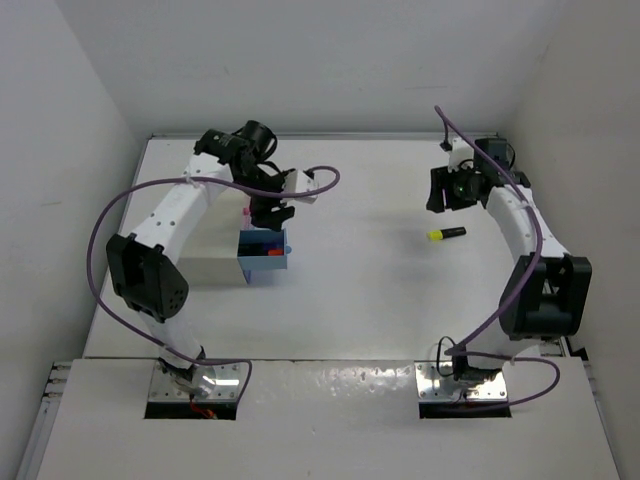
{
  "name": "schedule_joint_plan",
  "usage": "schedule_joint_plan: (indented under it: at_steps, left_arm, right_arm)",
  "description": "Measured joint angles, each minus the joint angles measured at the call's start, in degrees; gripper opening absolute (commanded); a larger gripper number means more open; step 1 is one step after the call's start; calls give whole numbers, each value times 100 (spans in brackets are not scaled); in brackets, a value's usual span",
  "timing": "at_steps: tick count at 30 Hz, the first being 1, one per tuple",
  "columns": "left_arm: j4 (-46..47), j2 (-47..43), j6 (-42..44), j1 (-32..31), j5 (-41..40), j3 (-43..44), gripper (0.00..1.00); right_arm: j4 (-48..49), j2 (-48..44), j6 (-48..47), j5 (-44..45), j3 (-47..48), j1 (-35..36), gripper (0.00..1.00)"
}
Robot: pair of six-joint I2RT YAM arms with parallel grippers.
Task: Sort the stationery into containers
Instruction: Pick up the pen from the center of the board.
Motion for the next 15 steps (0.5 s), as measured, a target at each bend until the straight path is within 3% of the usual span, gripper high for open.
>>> schedule_joint_plan:
  at_steps: [6,15]
  left_arm:
    - [310,-236,-317,92,1012,258,66]
    - [640,-337,-1049,203,2284,669,66]
  right_arm:
    - [-662,686,-1576,85,361,-168,36]
    - [-2157,2133,-5257,116,2251,-337,38]
